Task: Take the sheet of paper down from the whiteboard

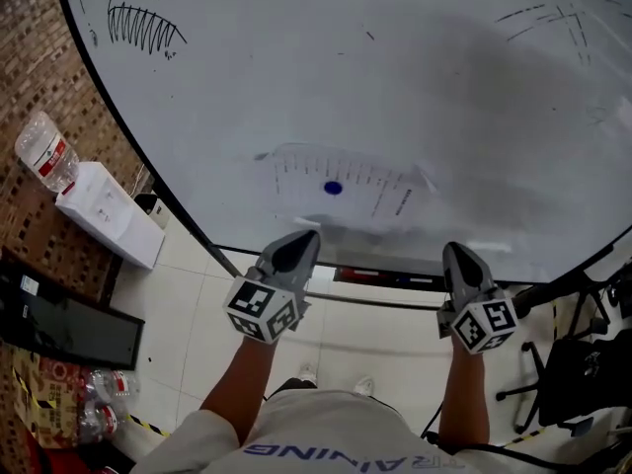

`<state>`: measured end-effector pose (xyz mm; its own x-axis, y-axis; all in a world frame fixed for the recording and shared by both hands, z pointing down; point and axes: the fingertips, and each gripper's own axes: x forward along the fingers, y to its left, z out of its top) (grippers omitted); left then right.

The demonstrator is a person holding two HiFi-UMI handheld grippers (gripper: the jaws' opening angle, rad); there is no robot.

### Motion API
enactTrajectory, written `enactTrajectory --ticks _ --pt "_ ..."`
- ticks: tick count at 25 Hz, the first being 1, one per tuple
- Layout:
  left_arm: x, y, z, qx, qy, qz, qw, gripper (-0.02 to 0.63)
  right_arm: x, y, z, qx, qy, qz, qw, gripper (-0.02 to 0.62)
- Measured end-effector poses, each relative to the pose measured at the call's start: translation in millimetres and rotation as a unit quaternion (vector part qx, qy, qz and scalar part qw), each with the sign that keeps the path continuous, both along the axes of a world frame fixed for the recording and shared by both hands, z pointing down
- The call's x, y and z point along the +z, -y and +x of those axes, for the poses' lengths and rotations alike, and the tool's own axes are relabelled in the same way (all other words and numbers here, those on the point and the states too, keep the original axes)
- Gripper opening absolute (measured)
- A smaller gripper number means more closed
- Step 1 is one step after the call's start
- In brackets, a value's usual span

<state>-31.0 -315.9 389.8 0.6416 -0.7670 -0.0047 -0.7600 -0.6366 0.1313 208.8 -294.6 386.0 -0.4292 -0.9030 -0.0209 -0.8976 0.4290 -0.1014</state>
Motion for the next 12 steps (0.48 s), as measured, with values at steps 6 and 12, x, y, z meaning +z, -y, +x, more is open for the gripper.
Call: enactTrajectory --ticks 6,12 --pt "-13.3 11.0 -6.4 -0.033 0.056 0.043 0.9969 0.003 -4.0 6.0 -9.6 -0.007 0.001 0.004 1.0 0.003" --pt "-51.3 21.9 12.1 -0.082 0.238 0.153 0.9555 0.105 -12.4 5.7 -10.7 -0.011 -0.005 0.012 1.0 0.003"
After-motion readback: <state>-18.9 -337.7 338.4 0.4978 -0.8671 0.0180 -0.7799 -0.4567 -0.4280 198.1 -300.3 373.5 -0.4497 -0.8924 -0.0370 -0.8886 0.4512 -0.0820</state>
